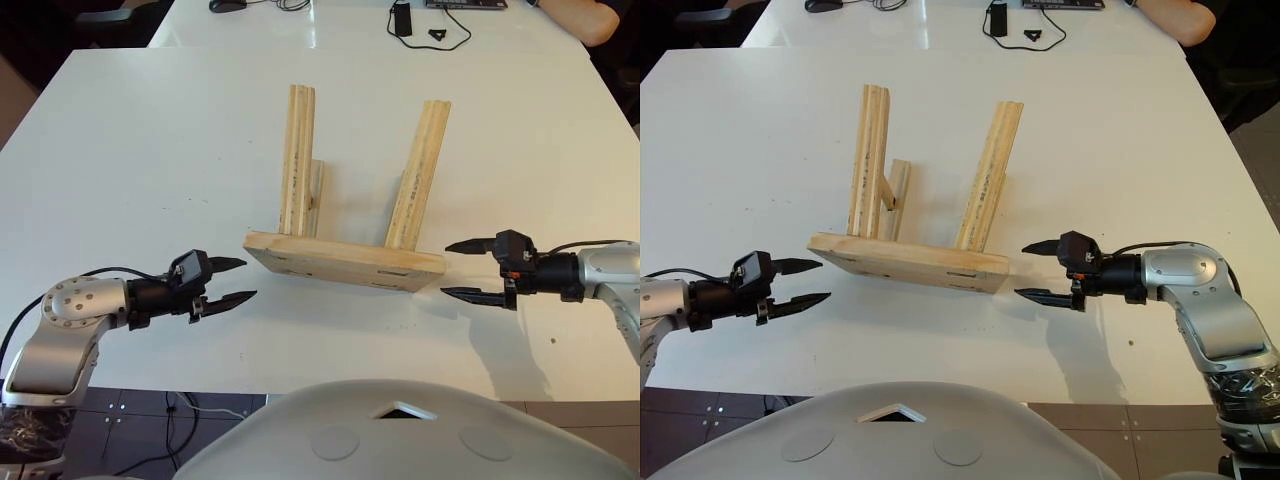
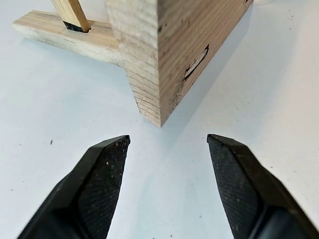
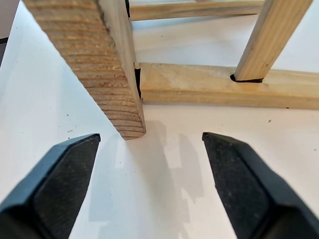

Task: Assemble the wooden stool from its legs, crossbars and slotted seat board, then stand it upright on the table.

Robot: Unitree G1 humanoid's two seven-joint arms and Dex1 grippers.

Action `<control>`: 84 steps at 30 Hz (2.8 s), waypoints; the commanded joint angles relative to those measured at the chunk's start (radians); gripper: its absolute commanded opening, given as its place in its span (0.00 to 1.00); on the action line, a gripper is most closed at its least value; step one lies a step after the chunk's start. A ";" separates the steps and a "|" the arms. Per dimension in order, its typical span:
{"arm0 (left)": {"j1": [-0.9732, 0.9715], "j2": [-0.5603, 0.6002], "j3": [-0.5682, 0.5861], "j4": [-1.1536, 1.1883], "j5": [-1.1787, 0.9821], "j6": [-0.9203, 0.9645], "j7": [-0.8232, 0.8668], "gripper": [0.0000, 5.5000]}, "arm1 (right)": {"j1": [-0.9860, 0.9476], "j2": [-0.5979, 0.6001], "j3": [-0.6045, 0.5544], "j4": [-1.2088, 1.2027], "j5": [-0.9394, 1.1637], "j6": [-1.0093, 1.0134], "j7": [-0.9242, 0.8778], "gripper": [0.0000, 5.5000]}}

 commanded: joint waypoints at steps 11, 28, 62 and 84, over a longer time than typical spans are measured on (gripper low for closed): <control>-0.191 -0.142 -0.182 0.311 0.191 -0.268 0.087 0.53 | -0.150 0.047 0.146 0.145 -0.079 -0.060 0.035 0.69; -0.189 -0.082 -0.236 0.209 0.102 -0.220 -0.053 0.53 | -0.279 0.048 0.223 0.339 -0.132 -0.156 0.201 0.69; -0.154 -0.052 -0.246 0.061 0.076 -0.126 -0.076 0.23 | -0.121 0.057 0.223 0.263 -0.139 -0.206 0.122 0.24; 0.033 0.030 0.107 -0.454 -0.582 0.299 -0.009 0.23 | 0.030 -0.029 -0.133 -0.225 0.475 0.205 0.131 0.23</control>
